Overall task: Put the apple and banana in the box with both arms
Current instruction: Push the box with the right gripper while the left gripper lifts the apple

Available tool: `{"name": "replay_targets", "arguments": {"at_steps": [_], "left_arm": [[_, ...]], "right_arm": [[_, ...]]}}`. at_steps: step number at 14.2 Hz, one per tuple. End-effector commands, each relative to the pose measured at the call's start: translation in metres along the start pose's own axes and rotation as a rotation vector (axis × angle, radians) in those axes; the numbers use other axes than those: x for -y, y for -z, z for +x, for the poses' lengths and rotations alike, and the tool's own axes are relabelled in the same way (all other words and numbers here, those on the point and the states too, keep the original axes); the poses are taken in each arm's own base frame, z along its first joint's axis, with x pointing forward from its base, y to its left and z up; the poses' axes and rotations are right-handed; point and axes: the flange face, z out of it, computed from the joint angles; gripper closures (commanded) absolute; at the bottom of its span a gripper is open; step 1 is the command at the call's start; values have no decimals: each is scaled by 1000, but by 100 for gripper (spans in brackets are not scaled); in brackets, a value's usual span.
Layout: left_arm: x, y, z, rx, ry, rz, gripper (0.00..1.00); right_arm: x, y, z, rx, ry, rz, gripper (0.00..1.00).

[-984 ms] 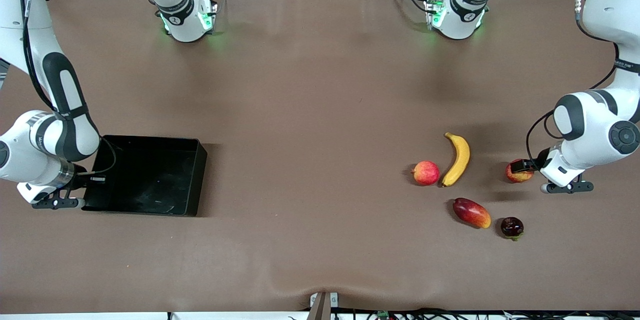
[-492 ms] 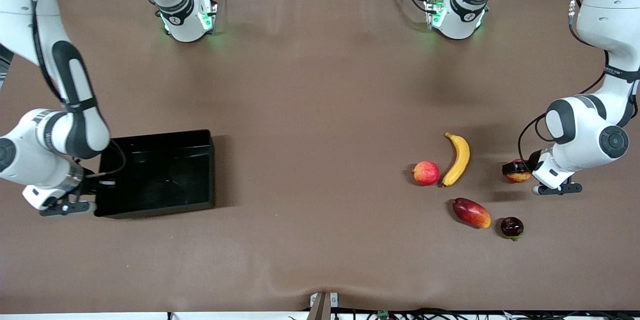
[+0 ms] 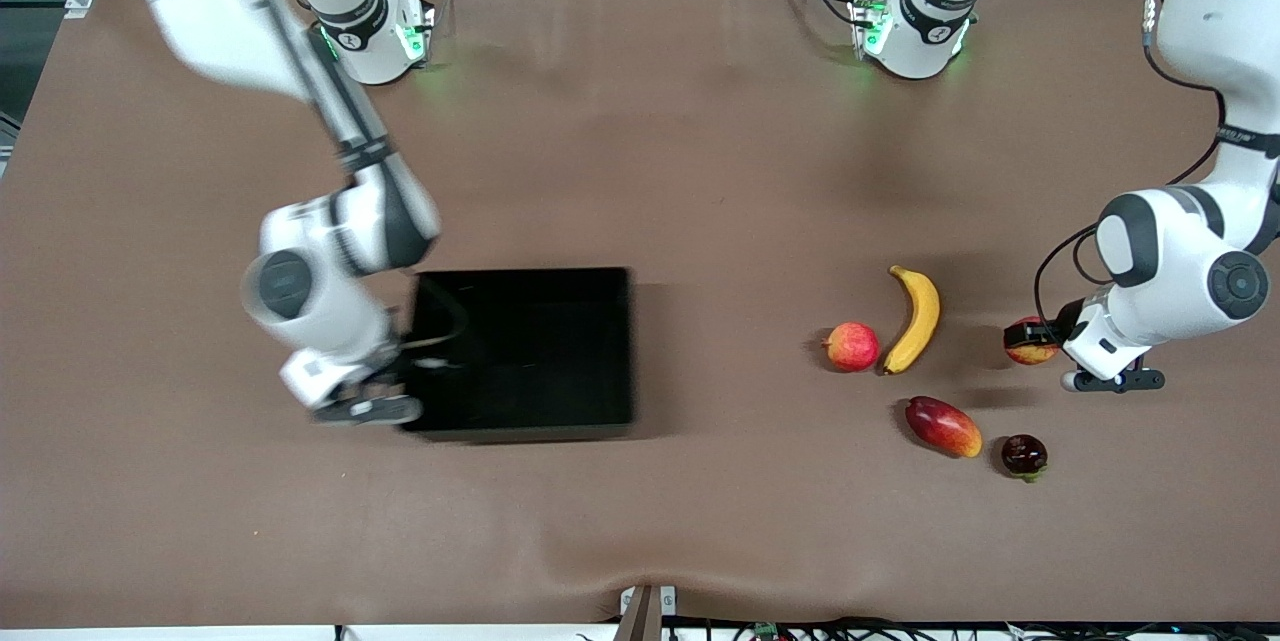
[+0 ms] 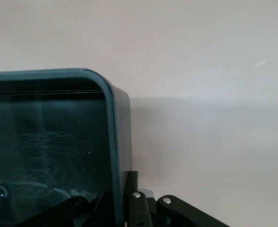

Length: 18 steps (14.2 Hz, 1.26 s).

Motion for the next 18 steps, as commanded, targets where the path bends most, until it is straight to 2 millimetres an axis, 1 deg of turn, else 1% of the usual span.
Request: {"name": "replay_targets", "arguments": {"at_steps": [1, 2, 4, 6, 7, 8, 9, 10, 12, 13, 15, 16, 17, 18], "left_arm": [[-26, 63, -19, 20, -22, 0, 100], [-39, 79, -24, 28, -25, -1, 100], [-77, 103, -33, 42, 8, 0, 100], [-127, 115, -43, 61, 60, 2, 100], [-152, 116, -47, 66, 91, 2, 100], [-177, 113, -51, 71, 119, -2, 100], [-202, 109, -55, 78, 152, -6, 100], [-224, 105, -59, 81, 179, -9, 100], [-273, 91, -70, 90, 195, 0, 100], [-296, 82, -75, 87, 193, -2, 100], [-342, 62, -85, 79, 242, -20, 100], [-360, 55, -90, 69, 257, -25, 100], [-375, 43, -94, 59, 257, -18, 100], [-388, 32, -97, 45, 272, -14, 100]], "right_arm": [[64, 6, -26, 13, -77, 13, 100], [94, 1, -44, 22, -104, 14, 100], [140, -10, -75, 37, -139, 9, 100], [172, -23, -102, 58, -155, -4, 100], [186, -29, -116, 67, -150, -11, 100], [195, -34, -126, 76, -154, -20, 76], [199, -37, -130, 78, -154, -22, 27], [201, -41, -131, 79, -152, -24, 0], [201, -39, -131, 80, -152, -24, 0], [201, -34, -130, 76, -152, -21, 0], [198, -11, -122, 63, -155, -5, 0], [192, -3, -116, 63, -165, -4, 0], [184, 10, -109, 59, -180, 2, 0], [174, 21, -100, 56, -196, 3, 0]]}}
